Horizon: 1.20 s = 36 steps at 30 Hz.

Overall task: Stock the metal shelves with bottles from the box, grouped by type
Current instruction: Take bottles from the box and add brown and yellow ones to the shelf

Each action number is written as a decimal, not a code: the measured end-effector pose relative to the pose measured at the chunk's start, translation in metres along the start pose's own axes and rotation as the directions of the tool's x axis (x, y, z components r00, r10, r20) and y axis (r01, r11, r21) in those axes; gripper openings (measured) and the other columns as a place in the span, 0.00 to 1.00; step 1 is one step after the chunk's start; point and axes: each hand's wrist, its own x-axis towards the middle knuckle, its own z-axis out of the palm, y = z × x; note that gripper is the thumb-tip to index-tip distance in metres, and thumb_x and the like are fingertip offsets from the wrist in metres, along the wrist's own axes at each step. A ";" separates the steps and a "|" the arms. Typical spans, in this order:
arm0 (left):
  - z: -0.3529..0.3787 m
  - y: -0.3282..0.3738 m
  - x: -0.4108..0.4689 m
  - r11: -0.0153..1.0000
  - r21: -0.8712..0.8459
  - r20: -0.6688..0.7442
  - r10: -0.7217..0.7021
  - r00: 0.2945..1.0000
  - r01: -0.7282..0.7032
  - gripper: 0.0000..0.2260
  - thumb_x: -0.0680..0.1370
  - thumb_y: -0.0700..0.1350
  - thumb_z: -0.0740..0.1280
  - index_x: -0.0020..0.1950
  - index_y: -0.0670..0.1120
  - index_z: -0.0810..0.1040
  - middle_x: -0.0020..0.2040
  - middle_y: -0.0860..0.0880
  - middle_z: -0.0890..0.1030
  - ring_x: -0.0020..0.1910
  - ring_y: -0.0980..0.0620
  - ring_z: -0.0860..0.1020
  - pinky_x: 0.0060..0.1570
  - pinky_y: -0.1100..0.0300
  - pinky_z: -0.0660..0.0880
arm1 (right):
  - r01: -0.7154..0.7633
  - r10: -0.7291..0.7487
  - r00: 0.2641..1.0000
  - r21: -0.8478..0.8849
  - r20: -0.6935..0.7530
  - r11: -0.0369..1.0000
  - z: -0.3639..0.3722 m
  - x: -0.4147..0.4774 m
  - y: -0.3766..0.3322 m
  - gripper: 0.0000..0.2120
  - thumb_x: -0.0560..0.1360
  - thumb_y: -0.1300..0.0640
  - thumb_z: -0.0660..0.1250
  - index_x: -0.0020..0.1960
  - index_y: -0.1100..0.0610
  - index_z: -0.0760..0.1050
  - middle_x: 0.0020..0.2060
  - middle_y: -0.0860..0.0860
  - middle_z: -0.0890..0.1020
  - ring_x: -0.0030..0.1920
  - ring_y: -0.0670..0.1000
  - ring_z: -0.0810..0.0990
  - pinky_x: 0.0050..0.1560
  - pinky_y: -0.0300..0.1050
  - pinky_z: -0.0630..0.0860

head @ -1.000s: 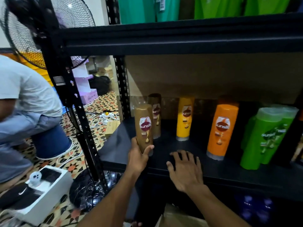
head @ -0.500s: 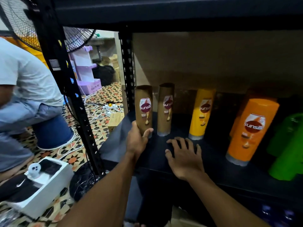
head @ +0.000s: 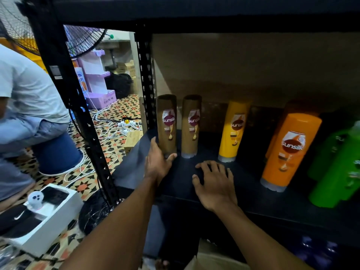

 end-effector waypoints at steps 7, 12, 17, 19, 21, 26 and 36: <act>-0.011 0.009 -0.081 0.976 0.207 -0.138 0.095 0.986 -0.065 0.25 0.78 0.46 0.70 0.72 0.52 0.66 0.62 0.48 0.81 0.60 0.43 0.79 0.62 0.47 0.76 | 0.142 -0.138 0.987 0.050 -0.089 0.989 -0.014 -0.075 0.021 0.19 0.82 0.44 0.52 0.72 0.43 0.67 0.74 0.43 0.66 0.76 0.46 0.60 0.79 0.49 0.50; 0.019 0.009 -0.191 0.949 0.218 -0.132 0.259 0.957 -0.227 0.23 0.80 0.42 0.66 0.74 0.44 0.66 0.76 0.45 0.70 0.79 0.44 0.63 0.78 0.45 0.57 | 0.224 -0.198 0.969 0.189 -0.149 0.956 -0.008 -0.179 0.074 0.24 0.79 0.56 0.63 0.74 0.47 0.67 0.78 0.42 0.62 0.80 0.46 0.54 0.79 0.49 0.55; 0.066 -0.007 -0.296 0.963 0.082 0.083 0.249 0.965 -0.255 0.27 0.79 0.40 0.67 0.77 0.46 0.65 0.82 0.49 0.61 0.80 0.50 0.60 0.78 0.52 0.61 | 0.010 -0.021 0.999 0.267 0.041 0.964 0.016 -0.271 0.150 0.33 0.71 0.49 0.60 0.75 0.55 0.66 0.75 0.50 0.67 0.76 0.52 0.64 0.76 0.54 0.62; 0.083 -0.015 -0.326 0.967 0.078 0.178 0.227 0.957 -0.244 0.26 0.79 0.39 0.68 0.76 0.47 0.67 0.80 0.49 0.64 0.78 0.50 0.63 0.76 0.53 0.63 | -0.120 0.092 0.989 0.268 0.114 0.956 0.022 -0.294 0.173 0.32 0.75 0.43 0.55 0.75 0.57 0.66 0.72 0.55 0.70 0.73 0.57 0.67 0.75 0.54 0.62; 0.104 -0.024 -0.347 0.958 0.158 0.237 0.199 0.951 -0.239 0.25 0.77 0.40 0.69 0.74 0.47 0.70 0.77 0.48 0.69 0.75 0.48 0.67 0.76 0.51 0.64 | -0.252 0.207 0.955 0.219 0.211 0.943 0.028 -0.308 0.194 0.33 0.71 0.48 0.57 0.74 0.59 0.66 0.70 0.57 0.71 0.72 0.60 0.68 0.73 0.53 0.64; 0.150 -0.058 -0.378 0.970 0.244 0.420 -0.103 0.902 -0.003 0.22 0.74 0.46 0.62 0.68 0.47 0.78 0.74 0.45 0.73 0.73 0.43 0.70 0.73 0.54 0.66 | -0.465 0.381 0.820 0.109 0.428 0.878 0.052 -0.325 0.229 0.31 0.73 0.55 0.69 0.74 0.56 0.64 0.70 0.57 0.70 0.71 0.58 0.67 0.70 0.49 0.63; 0.207 -0.149 -0.403 0.841 0.536 0.576 -0.426 0.697 0.070 0.17 0.79 0.42 0.70 0.67 0.45 0.78 0.62 0.42 0.81 0.63 0.40 0.79 0.60 0.56 0.68 | -0.818 0.633 0.482 0.051 0.606 0.574 0.147 -0.337 0.281 0.32 0.78 0.56 0.69 0.78 0.56 0.61 0.67 0.59 0.73 0.66 0.63 0.73 0.63 0.50 0.72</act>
